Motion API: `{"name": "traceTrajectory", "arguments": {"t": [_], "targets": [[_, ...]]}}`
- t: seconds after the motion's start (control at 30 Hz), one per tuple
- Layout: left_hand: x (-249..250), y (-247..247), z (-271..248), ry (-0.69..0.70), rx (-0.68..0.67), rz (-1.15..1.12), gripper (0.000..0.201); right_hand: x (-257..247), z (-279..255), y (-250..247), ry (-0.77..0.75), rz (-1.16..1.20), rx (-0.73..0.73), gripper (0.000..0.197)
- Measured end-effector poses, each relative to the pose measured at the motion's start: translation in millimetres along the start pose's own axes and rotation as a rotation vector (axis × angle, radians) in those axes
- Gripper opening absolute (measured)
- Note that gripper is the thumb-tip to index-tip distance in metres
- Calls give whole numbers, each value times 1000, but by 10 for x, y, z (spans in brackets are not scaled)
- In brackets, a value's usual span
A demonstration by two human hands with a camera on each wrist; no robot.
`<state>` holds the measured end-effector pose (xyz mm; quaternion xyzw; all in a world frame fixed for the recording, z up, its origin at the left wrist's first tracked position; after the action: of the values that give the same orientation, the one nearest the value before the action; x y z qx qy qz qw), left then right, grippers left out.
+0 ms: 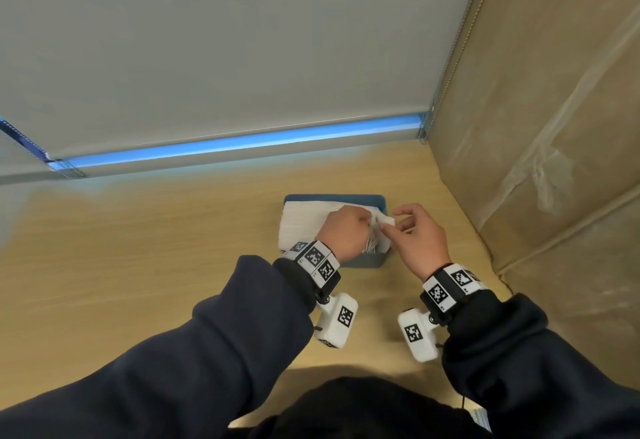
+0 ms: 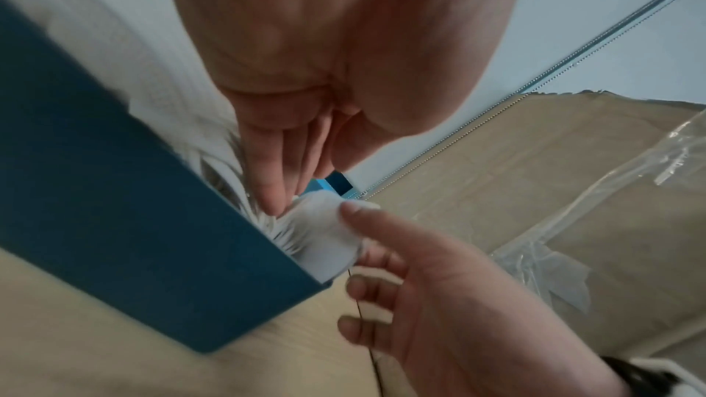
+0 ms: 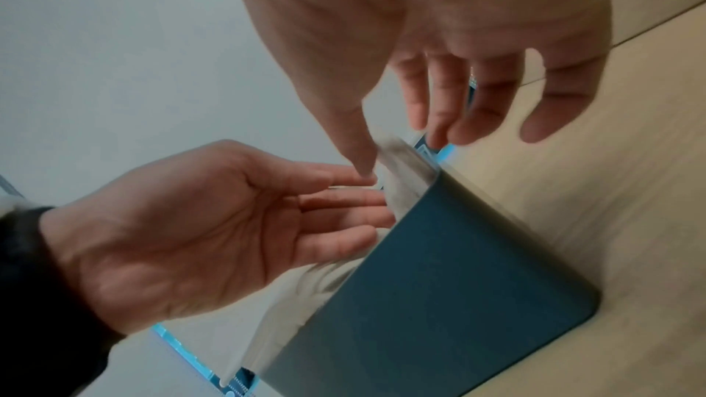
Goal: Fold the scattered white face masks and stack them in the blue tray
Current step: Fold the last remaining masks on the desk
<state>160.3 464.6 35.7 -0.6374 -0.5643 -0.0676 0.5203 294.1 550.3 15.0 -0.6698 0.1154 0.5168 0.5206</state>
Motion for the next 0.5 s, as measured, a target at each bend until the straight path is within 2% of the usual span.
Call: {"name": "traceTrajectory", "arguments": {"t": [0.07, 0.13, 0.27, 0.4, 0.5], "targets": [[6, 37, -26, 27, -52, 71, 24, -4, 15, 28, 12, -40, -40, 16], [-41, -3, -13, 29, -42, 50, 23, -13, 36, 43, 39, -87, -87, 11], [-261, -410, -77, -6, 124, -251, 27, -43, 64, -20, 67, -107, -158, 9], [-610, -866, -192, 5, 316, -301, 19, -86, 185, -25, 81, -157, -236, 12], [-876, -974, -221, -34, 355, -304, 18, -77, 296, 68, 96, -208, -282, 26]]}}
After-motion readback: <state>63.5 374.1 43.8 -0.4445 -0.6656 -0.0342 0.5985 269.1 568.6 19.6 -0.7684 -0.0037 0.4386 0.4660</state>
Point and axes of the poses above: each hand's wrist, its own z-axis towards the middle knuckle, its own y-axis out of the palm, x = y × z, the point moved 4 cm from there along z, towards the middle knuckle, and after that the axes turned 12 degrees about -y, right-handed, at the moved point
